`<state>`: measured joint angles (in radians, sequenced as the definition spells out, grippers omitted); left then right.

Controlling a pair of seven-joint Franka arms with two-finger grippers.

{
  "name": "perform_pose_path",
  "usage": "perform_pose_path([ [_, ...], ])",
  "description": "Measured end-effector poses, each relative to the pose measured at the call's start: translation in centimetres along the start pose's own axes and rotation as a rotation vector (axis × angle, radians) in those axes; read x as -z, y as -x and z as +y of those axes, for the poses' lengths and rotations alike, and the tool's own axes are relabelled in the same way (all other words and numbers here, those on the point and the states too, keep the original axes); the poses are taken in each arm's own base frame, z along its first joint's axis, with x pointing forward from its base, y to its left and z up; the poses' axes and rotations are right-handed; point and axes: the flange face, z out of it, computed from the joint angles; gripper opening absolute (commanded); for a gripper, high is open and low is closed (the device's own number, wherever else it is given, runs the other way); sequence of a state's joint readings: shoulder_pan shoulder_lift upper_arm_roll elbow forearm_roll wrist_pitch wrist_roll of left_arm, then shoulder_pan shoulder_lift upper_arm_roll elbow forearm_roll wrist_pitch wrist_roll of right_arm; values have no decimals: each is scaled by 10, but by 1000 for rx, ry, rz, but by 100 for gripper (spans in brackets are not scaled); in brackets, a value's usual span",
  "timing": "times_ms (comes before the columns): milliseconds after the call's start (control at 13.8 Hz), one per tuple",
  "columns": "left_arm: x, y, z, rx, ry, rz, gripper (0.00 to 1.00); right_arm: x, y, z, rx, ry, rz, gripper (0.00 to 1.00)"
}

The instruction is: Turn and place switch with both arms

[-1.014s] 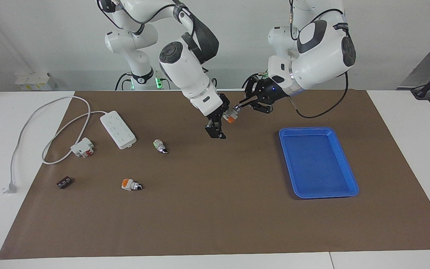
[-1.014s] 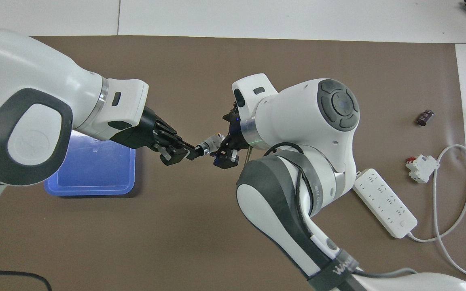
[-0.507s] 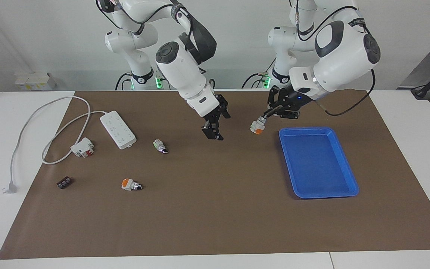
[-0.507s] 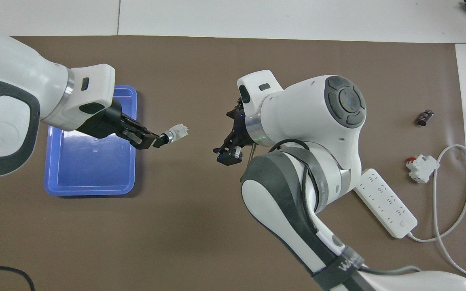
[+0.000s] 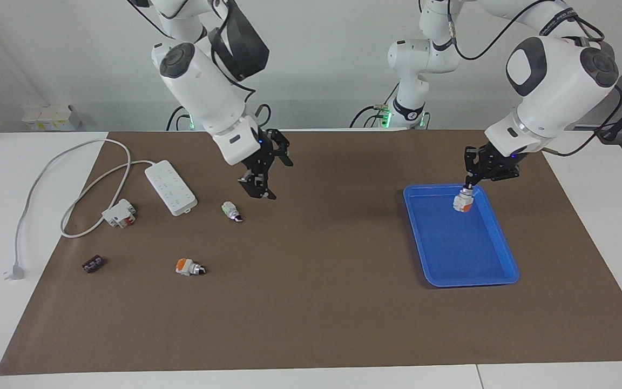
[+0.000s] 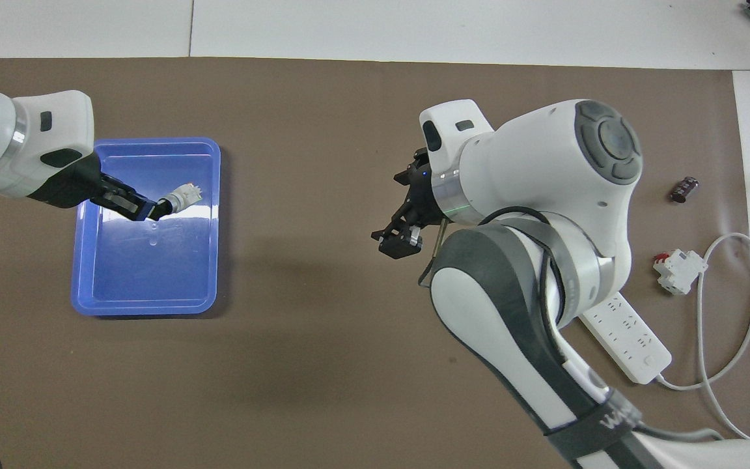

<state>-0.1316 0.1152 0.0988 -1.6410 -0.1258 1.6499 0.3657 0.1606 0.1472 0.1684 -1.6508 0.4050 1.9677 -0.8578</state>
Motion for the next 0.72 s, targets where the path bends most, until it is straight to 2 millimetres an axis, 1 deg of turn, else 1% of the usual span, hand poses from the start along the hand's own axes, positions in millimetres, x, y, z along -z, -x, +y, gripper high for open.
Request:
perform_pose_path([
  [145, -11, 10, -24, 73, -7, -27, 0, 24, 23, 19, -48, 12, -3, 100],
  [290, -27, 20, -48, 131, 2, -45, 0, 44, 55, 44, -114, 14, -15, 100],
  [362, -37, 24, -57, 156, 4, -47, 0, 56, 74, 58, -153, 20, -17, 100],
  [507, -58, 28, -69, 191, 0, -55, 0, 82, 109, 82, -221, 51, -15, 100],
  [580, -67, 30, -75, 199, -15, -64, 0, 94, 122, 90, -245, 72, -11, 100],
  [652, -78, 32, -81, 204, -30, -77, 0, 105, 132, 95, -269, 95, -11, 100],
  [725, -91, 33, -85, 210, -31, -93, 0, 114, 137, 96, -313, 118, -17, 100],
])
